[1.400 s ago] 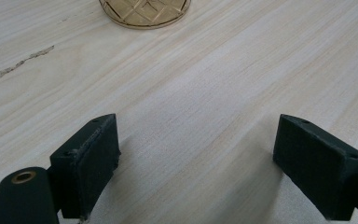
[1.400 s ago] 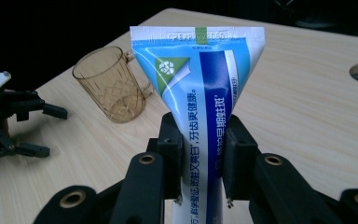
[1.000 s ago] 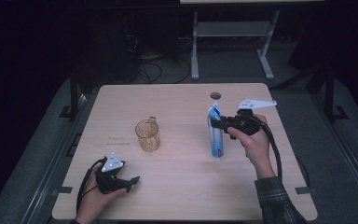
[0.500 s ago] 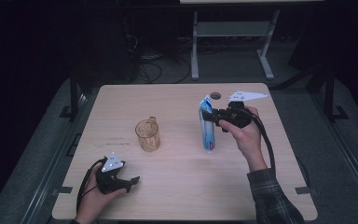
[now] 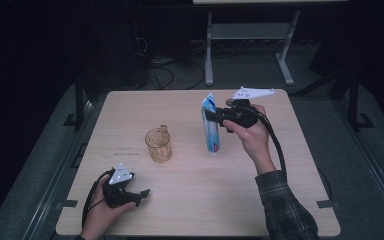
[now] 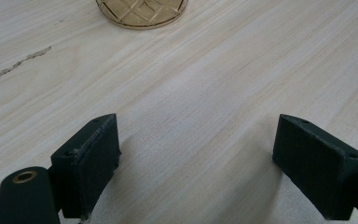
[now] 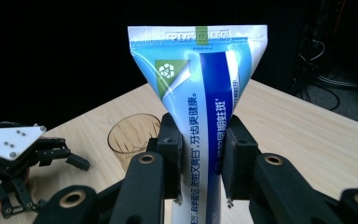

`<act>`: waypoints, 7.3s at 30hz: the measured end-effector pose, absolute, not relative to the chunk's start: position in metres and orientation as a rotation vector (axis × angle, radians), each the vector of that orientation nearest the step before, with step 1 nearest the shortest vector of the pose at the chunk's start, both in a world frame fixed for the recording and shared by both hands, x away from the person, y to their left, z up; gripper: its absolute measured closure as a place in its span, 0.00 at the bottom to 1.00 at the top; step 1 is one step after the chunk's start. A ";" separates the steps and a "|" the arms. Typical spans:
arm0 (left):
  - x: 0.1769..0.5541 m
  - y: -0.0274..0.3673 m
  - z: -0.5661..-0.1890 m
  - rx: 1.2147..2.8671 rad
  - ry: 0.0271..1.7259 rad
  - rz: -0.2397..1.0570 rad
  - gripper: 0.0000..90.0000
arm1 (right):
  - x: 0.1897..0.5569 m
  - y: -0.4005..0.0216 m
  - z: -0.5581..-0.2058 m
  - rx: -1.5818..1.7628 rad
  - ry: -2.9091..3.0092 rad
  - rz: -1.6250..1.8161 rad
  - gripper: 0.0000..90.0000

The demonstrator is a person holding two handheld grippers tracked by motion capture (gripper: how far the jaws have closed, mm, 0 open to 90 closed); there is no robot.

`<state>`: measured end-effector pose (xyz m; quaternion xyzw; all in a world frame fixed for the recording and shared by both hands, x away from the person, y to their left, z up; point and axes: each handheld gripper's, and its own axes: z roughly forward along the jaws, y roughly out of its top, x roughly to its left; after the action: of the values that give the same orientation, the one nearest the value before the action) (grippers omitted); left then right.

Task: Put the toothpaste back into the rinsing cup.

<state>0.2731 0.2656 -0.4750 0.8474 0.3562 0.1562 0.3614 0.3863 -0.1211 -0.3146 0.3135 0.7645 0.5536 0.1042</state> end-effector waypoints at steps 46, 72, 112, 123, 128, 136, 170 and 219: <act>0.273 0.265 -0.475 2.184 0.910 0.393 0.15 | 0.416 -0.024 -0.259 0.713 2.291 1.672 0.80; 0.272 0.265 -0.475 2.187 0.899 0.391 0.15 | 0.427 0.025 -0.275 0.669 2.370 1.656 0.80; 0.271 0.265 -0.475 2.186 0.896 0.390 0.15 | 0.435 0.039 -0.336 0.726 2.468 1.614 0.80; 0.271 0.266 -0.475 2.191 0.893 0.389 0.15 | 0.435 0.041 -0.353 0.738 2.503 1.571 0.80; 0.271 0.265 -0.475 2.190 0.894 0.390 0.15 | 0.435 0.042 -0.356 0.729 2.516 1.551 0.80; 0.271 0.265 -0.475 2.191 0.894 0.391 0.15 | 0.435 0.044 -0.360 0.731 2.522 1.543 0.78; 0.272 0.265 -0.475 2.190 0.892 0.392 0.15 | 0.395 -0.090 -0.365 0.883 2.326 1.494 0.49; 0.271 0.265 -0.475 2.191 0.891 0.390 0.15 | 0.272 -0.231 -0.466 1.211 2.348 1.043 0.30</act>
<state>0.2712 0.2654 -0.4751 0.8515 0.3462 0.1514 0.3636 0.2720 -0.2312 -0.4656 0.4215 0.8173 0.3630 0.1501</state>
